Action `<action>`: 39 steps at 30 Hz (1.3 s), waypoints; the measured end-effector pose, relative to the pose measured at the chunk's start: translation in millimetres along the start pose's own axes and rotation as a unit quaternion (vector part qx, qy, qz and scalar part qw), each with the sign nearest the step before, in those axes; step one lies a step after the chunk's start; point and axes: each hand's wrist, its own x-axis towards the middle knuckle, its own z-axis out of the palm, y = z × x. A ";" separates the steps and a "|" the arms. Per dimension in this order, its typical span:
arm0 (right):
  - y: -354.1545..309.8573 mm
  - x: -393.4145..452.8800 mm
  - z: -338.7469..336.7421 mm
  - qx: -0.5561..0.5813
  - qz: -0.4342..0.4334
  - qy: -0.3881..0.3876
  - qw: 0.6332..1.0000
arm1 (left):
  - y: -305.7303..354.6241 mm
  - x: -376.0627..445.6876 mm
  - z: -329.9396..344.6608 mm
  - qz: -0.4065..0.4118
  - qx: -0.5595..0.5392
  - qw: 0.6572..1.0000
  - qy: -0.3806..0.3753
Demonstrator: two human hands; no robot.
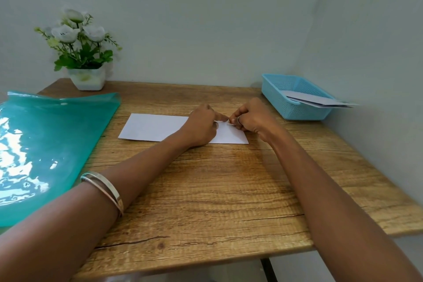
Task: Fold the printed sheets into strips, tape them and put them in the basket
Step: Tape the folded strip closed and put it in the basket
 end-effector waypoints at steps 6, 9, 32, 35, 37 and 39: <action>0.1 0.4 1.8 -0.011 -0.012 0.004 1.000 | 0.1 0.3 -0.3 -0.004 -0.007 1.000 -0.016; 0.2 -0.3 0.7 -0.016 -0.013 -0.004 1.000 | 0.0 0.6 -0.3 -0.006 -0.008 1.000 -0.018; 6.9 -12.4 -25.5 -0.245 -0.096 -0.033 0.964 | 3.4 -6.6 -6.7 0.007 -0.013 1.000 0.018; 6.8 -12.3 -19.8 -0.156 -0.106 0.001 0.982 | 3.6 -7.2 -7.8 0.005 -0.027 0.999 0.021; 7.2 -9.8 -12.0 -0.069 -0.095 0.030 0.993 | 3.1 -7.9 -8.2 0.006 -0.033 0.999 0.024; 9.7 -5.3 -4.7 -0.028 -0.078 0.032 0.996 | 2.3 -9.6 -8.5 0.010 -0.040 0.999 0.029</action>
